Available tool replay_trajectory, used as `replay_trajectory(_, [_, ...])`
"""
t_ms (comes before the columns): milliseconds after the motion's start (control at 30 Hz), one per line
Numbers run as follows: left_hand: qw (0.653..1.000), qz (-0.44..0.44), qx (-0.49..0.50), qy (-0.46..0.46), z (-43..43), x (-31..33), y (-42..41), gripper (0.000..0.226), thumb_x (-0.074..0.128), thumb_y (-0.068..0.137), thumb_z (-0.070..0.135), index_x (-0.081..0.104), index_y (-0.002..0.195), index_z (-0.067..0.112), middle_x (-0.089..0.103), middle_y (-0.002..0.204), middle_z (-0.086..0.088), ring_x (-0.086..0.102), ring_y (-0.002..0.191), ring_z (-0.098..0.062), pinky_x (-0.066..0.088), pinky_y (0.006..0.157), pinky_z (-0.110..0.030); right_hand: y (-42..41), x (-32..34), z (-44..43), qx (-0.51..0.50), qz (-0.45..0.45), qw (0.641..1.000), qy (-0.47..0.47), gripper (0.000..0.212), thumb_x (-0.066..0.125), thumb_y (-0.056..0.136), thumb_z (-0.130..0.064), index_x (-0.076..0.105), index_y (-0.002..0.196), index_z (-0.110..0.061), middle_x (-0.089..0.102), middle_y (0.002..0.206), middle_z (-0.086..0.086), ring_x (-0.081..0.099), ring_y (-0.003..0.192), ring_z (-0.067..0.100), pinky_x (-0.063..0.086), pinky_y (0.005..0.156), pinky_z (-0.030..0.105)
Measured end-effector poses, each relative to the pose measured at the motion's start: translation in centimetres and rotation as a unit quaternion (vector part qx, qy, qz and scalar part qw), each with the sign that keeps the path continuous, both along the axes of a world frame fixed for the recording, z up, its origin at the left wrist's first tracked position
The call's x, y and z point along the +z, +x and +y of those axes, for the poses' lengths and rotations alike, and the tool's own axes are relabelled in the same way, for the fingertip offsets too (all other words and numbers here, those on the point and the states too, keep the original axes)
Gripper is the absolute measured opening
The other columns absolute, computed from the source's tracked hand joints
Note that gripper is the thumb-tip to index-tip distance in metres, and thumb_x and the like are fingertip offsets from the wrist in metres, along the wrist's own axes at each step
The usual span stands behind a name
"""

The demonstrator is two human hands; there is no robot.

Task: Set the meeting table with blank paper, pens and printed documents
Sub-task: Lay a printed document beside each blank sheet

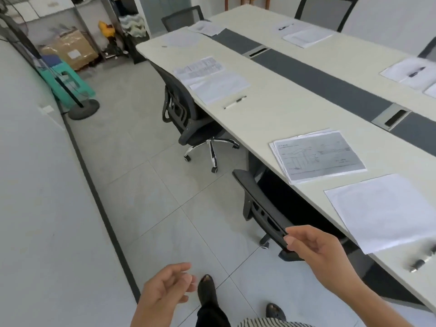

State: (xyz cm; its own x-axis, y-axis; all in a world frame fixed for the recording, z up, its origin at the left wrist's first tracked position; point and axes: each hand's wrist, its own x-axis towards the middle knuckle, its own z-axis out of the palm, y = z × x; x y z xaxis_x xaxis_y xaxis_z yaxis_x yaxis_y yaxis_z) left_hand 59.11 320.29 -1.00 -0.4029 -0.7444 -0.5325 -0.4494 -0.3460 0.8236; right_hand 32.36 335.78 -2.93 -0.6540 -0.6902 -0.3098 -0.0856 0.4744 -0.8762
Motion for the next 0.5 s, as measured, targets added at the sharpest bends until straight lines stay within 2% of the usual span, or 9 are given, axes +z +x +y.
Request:
replay_trajectory(133, [0.997, 0.015, -0.072, -0.021, -9.8, 0.6, -2.6, 0.017, 0.059, 0.090, 0.000, 0.070, 0.098, 0.010, 0.077, 0.083, -0.008, 0.073, 0.078, -0.021, 0.055, 0.073, -0.034, 1.5, -0.2, -3.1, -0.080, -0.001, 0.997, 0.024, 0.015, 0.070, 0.087, -0.017, 0.072, 0.093, -0.031, 0.076, 0.083, -0.014, 0.072, 0.080, 0.006, 0.056, 0.075, 0.024])
replay_trajectory(267, [0.987, 0.035, -0.152, -0.050, -17.2, 1.1, -8.4, 0.016, 0.058, 0.091, 0.001, 0.069, 0.097, 0.011, 0.077, 0.082, -0.007, 0.070, 0.082, -0.028, 0.052, 0.074, -0.036, 1.0, 0.5, -4.5, -0.167, 0.013, 0.985, 0.039, 0.015, 0.071, 0.086, -0.021, 0.072, 0.094, -0.033, 0.075, 0.084, -0.016, 0.071, 0.080, 0.005, 0.056, 0.076, 0.024])
replay_trajectory(400, [0.962, 0.056, -0.266, -0.038, -19.2, 2.0, -16.0, 0.013, 0.064, 0.090, 0.011, 0.069, 0.101, 0.016, 0.077, 0.088, -0.005, 0.072, 0.082, -0.016, 0.052, 0.077, -0.033, -0.2, 0.3, -4.1, -0.279, 0.005, 0.960, 0.031, 0.013, 0.072, 0.085, -0.018, 0.072, 0.091, -0.030, 0.076, 0.082, -0.015, 0.071, 0.075, 0.004, 0.056, 0.075, 0.026])
replay_trajectory(500, [0.940, 0.059, -0.335, -0.027, -18.6, 2.3, -21.7, 0.028, 0.066, 0.077, 0.028, 0.069, 0.102, 0.018, 0.077, 0.090, -0.003, 0.072, 0.085, -0.015, 0.053, 0.078, -0.031, -2.3, -0.6, -4.0, -0.321, -0.001, 0.947, 0.032, 0.015, 0.072, 0.085, -0.017, 0.073, 0.090, -0.031, 0.076, 0.082, -0.016, 0.071, 0.076, 0.006, 0.055, 0.070, 0.018])
